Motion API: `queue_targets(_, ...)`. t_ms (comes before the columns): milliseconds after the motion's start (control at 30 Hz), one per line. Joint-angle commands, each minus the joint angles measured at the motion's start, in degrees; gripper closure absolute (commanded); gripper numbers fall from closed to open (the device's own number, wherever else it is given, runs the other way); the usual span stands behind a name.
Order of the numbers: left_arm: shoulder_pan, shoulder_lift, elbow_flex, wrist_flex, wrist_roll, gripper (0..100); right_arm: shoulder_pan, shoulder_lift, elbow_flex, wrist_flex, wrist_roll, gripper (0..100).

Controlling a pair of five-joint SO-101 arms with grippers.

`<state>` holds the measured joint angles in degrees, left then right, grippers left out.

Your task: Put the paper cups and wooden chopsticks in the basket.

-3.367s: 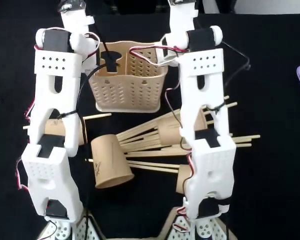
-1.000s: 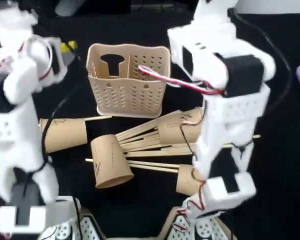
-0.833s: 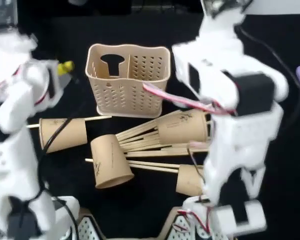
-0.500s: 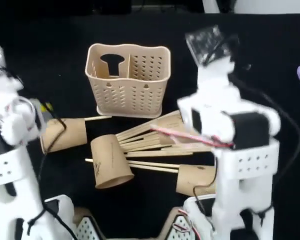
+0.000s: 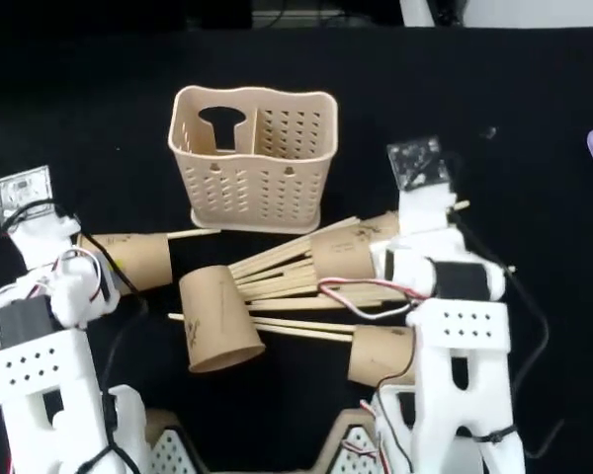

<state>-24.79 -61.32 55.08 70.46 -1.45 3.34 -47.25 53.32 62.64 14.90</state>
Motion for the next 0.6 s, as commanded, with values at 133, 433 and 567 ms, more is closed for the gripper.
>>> queue_targets(133, -0.5, -6.2, 2.9, -1.4, 1.8, 77, 0.7, -1.6, 4.2, -9.6, 0.3, 76.9)
queue_targets(433, -0.4, -11.7, 5.3, -1.6, 1.8, 76, -5.7, -1.6, 6.1, -11.2, 0.6, 77.1)
queue_targets(567, -0.4, -12.0, 5.3, -1.5, 1.8, 76, -5.8, -1.6, 6.5, -11.1, 0.8, 86.9)
